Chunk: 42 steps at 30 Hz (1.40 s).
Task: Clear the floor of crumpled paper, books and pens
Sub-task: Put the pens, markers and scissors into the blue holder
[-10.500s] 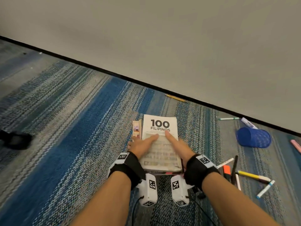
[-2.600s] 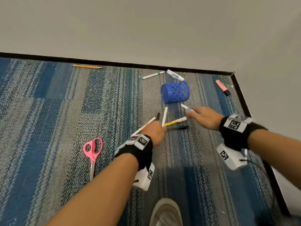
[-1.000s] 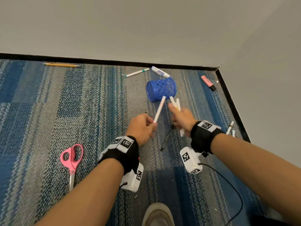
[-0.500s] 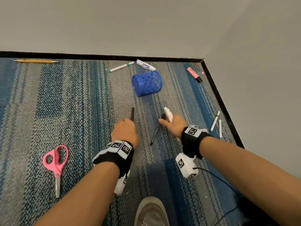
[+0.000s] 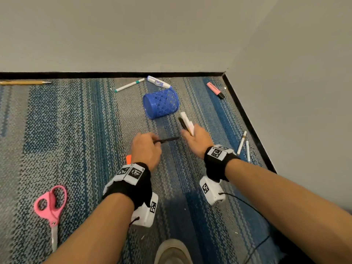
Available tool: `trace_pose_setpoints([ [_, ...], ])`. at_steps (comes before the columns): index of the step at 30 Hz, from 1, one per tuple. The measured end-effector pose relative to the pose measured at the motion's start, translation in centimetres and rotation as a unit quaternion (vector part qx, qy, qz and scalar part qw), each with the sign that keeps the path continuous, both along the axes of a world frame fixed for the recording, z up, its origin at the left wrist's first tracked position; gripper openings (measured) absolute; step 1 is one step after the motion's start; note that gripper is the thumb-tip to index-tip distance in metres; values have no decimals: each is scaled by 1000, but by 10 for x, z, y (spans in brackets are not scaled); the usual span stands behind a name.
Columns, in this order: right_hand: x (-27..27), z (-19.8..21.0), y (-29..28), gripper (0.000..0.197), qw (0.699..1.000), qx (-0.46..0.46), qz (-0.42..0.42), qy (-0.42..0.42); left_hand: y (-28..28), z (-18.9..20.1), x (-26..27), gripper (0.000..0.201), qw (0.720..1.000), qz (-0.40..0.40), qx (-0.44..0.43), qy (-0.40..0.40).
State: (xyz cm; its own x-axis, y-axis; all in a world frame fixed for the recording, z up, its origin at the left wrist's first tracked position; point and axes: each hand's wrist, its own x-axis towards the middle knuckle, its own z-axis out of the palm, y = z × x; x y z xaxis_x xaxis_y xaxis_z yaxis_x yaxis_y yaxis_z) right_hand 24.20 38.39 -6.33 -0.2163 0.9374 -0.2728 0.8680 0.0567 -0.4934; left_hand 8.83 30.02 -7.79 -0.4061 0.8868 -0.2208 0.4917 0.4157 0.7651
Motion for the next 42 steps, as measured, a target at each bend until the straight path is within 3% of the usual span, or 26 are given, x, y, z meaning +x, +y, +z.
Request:
trace_pose_setpoints([
  [3,9,19,4,44,995,22,61,71,20,24,5,14,997,-33,36,-55],
  [5,19,28,1,44,991,-7,91,94,34,38,13,15,985,-53,56,-151],
  [7,32,32,-3,28,993,-25,96,69,48,47,22,22,966,-76,51,-242],
  [9,51,32,-4,32,998,-7,64,21,62,52,31,23,953,-127,32,-273],
  [11,73,31,-2,29,999,12,25,-31,81,56,28,30,969,-146,46,-195],
  [13,100,27,4,15,996,5,-4,-90,101,53,11,46,988,-127,72,-48],
  [14,115,23,9,18,994,-3,-36,-101,109,51,1,60,990,-125,65,19],
  [18,167,4,27,29,977,4,-145,-154,120,24,-27,107,962,-214,-48,160],
  [21,186,-12,38,44,959,-22,-201,-199,111,15,-18,108,946,-187,-59,257],
  [24,189,-23,50,49,950,-47,-212,-224,105,14,-6,89,941,-162,-37,295],
  [28,185,-35,64,42,950,-47,-226,-208,100,0,-4,86,967,-151,-13,204],
  [32,184,-48,68,41,954,-59,-240,-172,100,-1,-9,90,963,-161,-35,215],
  [35,192,-40,68,44,956,-20,-276,-100,101,4,-2,97,989,-122,-47,64],
  [38,208,-21,64,39,957,26,-275,-85,91,6,25,109,991,-98,-15,-84],
  [42,233,-9,47,32,969,-21,-238,-55,68,-9,58,92,977,-146,-11,-156],
])
